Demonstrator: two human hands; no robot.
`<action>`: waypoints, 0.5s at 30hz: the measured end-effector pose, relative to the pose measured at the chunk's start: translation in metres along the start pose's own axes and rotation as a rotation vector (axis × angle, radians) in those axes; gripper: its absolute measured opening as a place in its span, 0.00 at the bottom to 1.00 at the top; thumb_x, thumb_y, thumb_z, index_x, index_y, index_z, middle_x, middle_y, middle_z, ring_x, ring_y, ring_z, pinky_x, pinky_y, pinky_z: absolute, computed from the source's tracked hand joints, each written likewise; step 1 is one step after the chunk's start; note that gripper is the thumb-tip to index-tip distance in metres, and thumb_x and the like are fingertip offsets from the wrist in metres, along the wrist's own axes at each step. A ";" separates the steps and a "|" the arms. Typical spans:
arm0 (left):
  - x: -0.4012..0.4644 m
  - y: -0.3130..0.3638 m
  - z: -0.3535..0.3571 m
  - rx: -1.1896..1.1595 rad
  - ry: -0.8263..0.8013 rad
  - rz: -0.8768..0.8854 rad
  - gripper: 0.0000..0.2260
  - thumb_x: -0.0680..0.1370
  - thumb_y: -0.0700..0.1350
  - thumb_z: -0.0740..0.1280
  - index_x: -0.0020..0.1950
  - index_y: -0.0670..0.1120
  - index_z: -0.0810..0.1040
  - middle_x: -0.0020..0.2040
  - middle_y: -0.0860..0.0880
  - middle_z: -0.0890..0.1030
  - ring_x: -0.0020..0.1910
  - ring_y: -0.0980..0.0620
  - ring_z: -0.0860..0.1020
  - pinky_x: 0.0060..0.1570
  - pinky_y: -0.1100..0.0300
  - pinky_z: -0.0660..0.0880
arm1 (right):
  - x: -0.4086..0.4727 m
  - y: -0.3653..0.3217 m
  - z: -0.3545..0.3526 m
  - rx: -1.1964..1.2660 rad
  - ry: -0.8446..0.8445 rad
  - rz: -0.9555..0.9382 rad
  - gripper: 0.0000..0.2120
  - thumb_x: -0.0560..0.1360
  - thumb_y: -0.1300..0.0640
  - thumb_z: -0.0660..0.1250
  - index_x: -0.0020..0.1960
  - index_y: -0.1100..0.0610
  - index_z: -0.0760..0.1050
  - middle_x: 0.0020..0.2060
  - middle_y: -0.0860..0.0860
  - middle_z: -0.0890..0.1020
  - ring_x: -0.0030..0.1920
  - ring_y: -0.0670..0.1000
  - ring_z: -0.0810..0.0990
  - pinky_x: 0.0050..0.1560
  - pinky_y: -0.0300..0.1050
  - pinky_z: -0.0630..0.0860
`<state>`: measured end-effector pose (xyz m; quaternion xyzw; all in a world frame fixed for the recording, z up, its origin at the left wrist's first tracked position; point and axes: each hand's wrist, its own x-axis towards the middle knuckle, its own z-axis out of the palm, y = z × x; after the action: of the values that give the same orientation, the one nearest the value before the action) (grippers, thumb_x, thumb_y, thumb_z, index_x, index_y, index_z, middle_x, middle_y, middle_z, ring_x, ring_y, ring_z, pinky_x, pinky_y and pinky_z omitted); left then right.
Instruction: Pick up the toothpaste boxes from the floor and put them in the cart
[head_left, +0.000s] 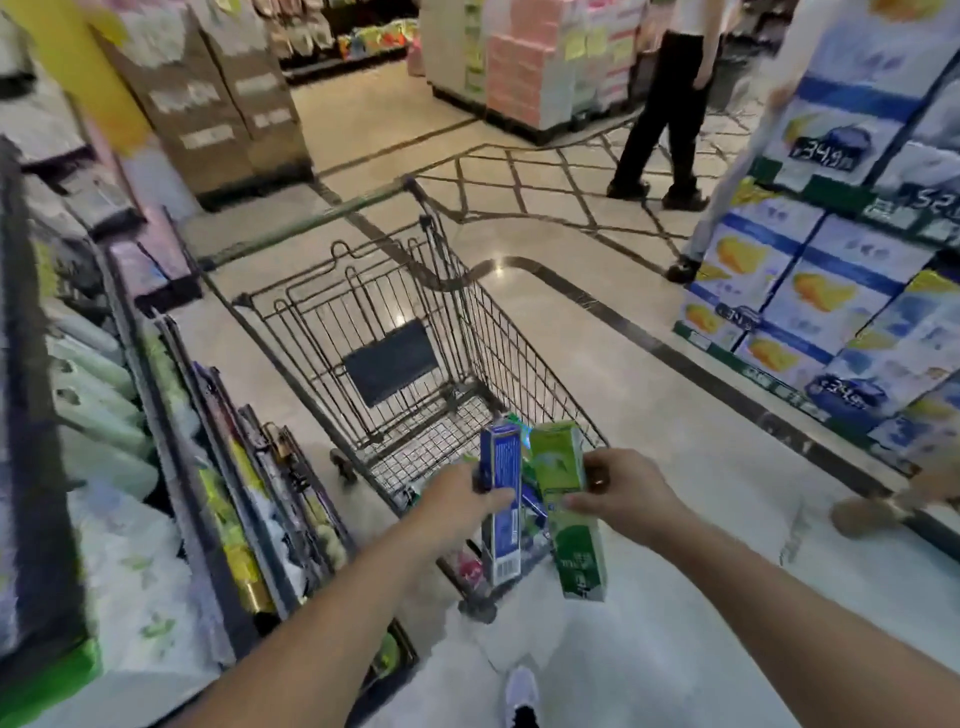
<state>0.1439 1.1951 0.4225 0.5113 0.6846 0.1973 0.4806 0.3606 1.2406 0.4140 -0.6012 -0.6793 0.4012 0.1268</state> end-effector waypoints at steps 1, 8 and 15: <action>0.014 0.001 -0.005 -0.023 0.010 -0.028 0.04 0.77 0.50 0.70 0.43 0.57 0.77 0.45 0.58 0.83 0.43 0.59 0.80 0.43 0.57 0.76 | 0.020 -0.004 -0.001 -0.020 -0.023 0.016 0.10 0.63 0.51 0.80 0.40 0.49 0.80 0.37 0.45 0.85 0.40 0.47 0.83 0.44 0.47 0.81; 0.110 -0.011 -0.017 -0.118 0.090 -0.169 0.07 0.76 0.55 0.70 0.48 0.53 0.80 0.46 0.53 0.83 0.44 0.54 0.81 0.43 0.57 0.76 | 0.147 -0.008 0.014 -0.138 -0.164 0.064 0.10 0.65 0.49 0.79 0.39 0.50 0.79 0.35 0.45 0.83 0.36 0.44 0.82 0.37 0.42 0.79; 0.209 -0.061 0.033 -0.062 0.181 -0.432 0.17 0.76 0.59 0.69 0.45 0.46 0.74 0.39 0.48 0.74 0.35 0.50 0.72 0.37 0.56 0.69 | 0.260 0.039 0.056 -0.277 -0.333 0.099 0.16 0.66 0.48 0.79 0.40 0.59 0.79 0.37 0.56 0.83 0.38 0.55 0.83 0.43 0.56 0.82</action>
<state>0.1381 1.3492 0.2661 0.3180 0.8122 0.1559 0.4637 0.2880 1.4561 0.2702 -0.5710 -0.7091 0.4035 -0.0911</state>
